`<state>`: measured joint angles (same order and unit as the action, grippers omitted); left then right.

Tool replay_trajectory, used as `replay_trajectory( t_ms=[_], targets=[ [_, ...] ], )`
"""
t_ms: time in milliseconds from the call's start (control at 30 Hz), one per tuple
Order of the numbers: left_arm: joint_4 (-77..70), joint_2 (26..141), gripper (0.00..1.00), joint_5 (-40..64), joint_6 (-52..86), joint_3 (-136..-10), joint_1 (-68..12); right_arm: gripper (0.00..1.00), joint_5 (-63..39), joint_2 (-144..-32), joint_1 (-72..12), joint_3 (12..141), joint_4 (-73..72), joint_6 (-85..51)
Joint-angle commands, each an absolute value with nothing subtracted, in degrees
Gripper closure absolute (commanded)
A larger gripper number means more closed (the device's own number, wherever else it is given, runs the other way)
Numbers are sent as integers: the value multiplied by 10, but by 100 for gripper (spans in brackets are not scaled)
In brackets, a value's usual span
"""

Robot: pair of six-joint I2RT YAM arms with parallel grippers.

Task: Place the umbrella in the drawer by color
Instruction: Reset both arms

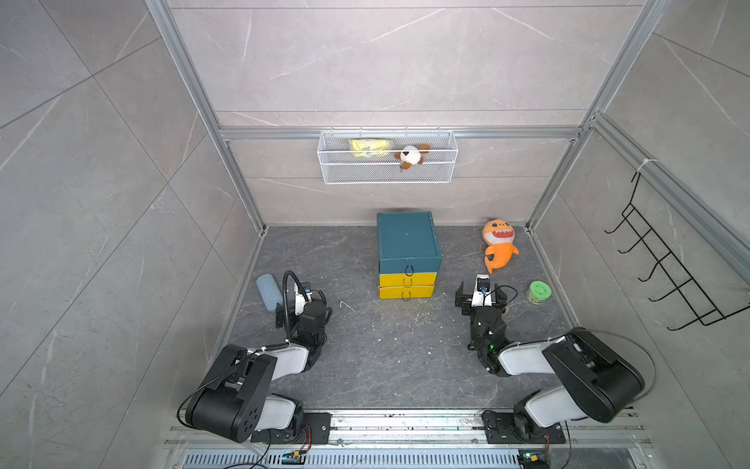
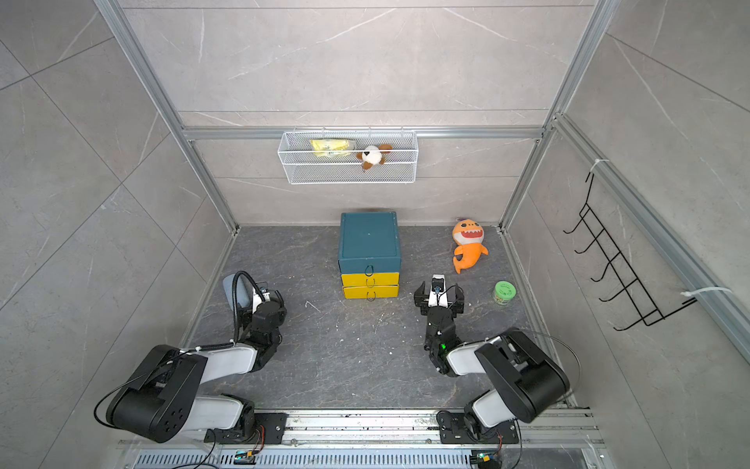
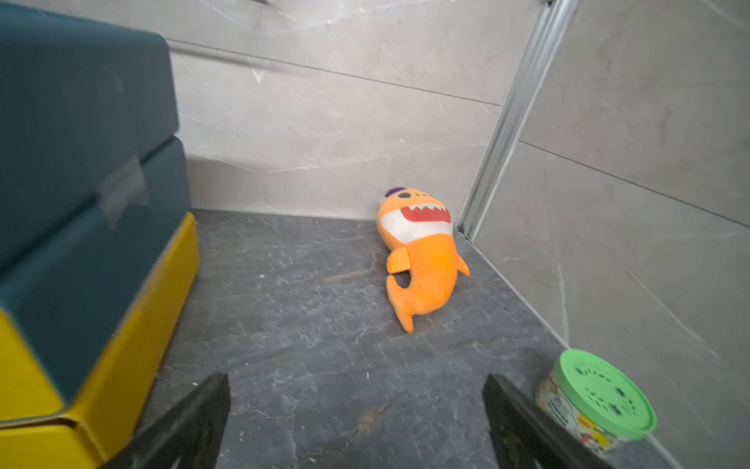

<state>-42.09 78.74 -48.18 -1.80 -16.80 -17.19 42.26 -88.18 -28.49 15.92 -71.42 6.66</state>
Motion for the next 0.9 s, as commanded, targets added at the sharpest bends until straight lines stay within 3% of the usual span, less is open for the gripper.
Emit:
replay_trajectory(
  t_ms=[0,167,333,467,567,633,700,767,867],
  targets=[
    [-485,779,0,-452,-3,-183,-125,1,467,-887,-263,153,-819,52],
    [-502,769,0,-358,60,-157,-39,3,453,-871,-226,131,-819,-4],
    [-454,810,0,-306,39,-205,-34,5,440,-811,-226,98,-820,14],
    [-405,842,0,-247,19,-250,-31,0,449,-766,-227,86,-770,88],
    [-400,842,0,-241,22,-252,-26,0,431,-775,-224,87,-710,62],
    [-393,844,0,-237,24,-256,-24,0,422,-831,-210,86,-746,48],
    [-385,845,0,-231,26,-260,-20,0,396,-881,-200,92,-806,64],
    [-381,846,0,-228,28,-262,-18,0,337,-846,-194,123,-669,48],
    [-380,846,0,-227,29,-263,-17,0,266,-850,-158,142,-639,34]
  ],
)
